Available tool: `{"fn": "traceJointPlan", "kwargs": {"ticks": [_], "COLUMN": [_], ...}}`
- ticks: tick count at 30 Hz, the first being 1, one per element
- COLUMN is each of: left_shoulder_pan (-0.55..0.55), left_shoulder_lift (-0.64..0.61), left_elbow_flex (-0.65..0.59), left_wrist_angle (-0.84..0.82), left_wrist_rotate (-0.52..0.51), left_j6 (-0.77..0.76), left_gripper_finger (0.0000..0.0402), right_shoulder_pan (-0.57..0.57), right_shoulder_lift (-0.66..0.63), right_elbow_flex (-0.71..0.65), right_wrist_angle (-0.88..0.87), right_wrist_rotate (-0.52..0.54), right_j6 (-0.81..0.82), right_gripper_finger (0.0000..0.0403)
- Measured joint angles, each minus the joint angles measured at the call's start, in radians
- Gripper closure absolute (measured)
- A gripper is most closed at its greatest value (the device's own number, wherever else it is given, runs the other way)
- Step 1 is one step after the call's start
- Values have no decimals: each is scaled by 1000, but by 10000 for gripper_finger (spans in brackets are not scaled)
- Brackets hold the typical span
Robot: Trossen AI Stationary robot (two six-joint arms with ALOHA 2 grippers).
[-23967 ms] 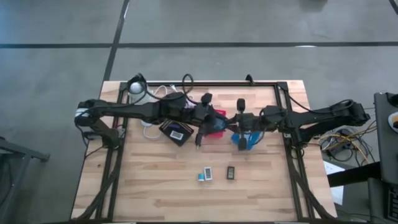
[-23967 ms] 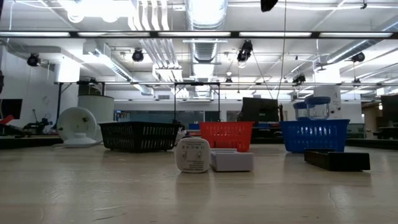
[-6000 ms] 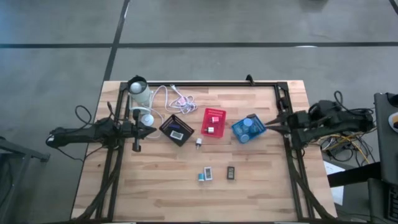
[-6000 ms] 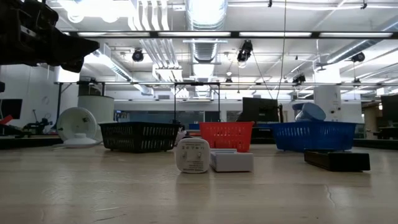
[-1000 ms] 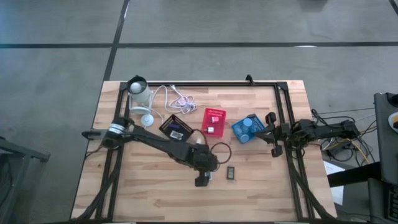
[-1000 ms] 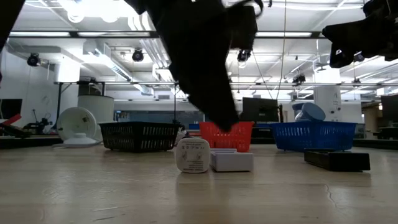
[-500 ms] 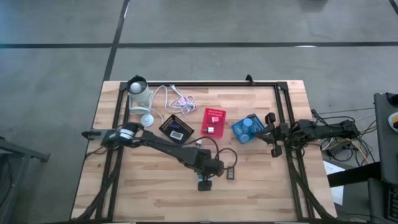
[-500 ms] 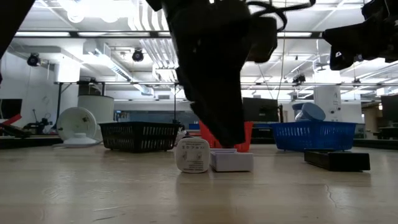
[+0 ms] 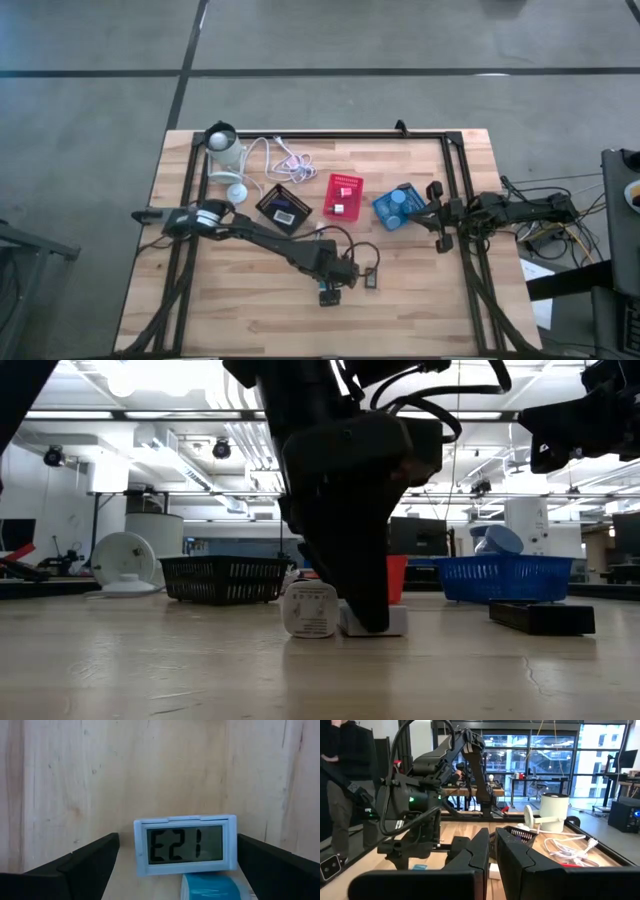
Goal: Pick & Place Office items
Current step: Put the white digital clock into the black basket
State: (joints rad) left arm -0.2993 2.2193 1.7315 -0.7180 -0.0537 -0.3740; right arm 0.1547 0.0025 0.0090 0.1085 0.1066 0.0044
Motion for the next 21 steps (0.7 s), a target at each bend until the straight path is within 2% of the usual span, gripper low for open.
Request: {"fn": "traceJointPlan", "kwargs": {"ticks": [9,12,17,21], "left_shoulder_pan": [-2,-1,-2,-2], "left_shoulder_lift": [8,8,7,0], "left_elbow_flex": [1,0,-1,-2], "left_wrist_angle": [0,-1,-4,-2], "left_wrist_rotate": [-32,-40,-43,-43], "left_j6": [6,5,3,14], "left_gripper_finger": [11,38,108,114], "right_shoulder_pan": [0,0,0,0], "right_shoulder_lift": [0,0,1,1], "right_elbow_flex": [0,0,0,0], "right_wrist_angle": [0,0,0,0], "right_wrist_rotate": [0,0,0,0], "right_j6": [-4,-4,-4,-4], "right_gripper_finger": [374,374,374,374]}}
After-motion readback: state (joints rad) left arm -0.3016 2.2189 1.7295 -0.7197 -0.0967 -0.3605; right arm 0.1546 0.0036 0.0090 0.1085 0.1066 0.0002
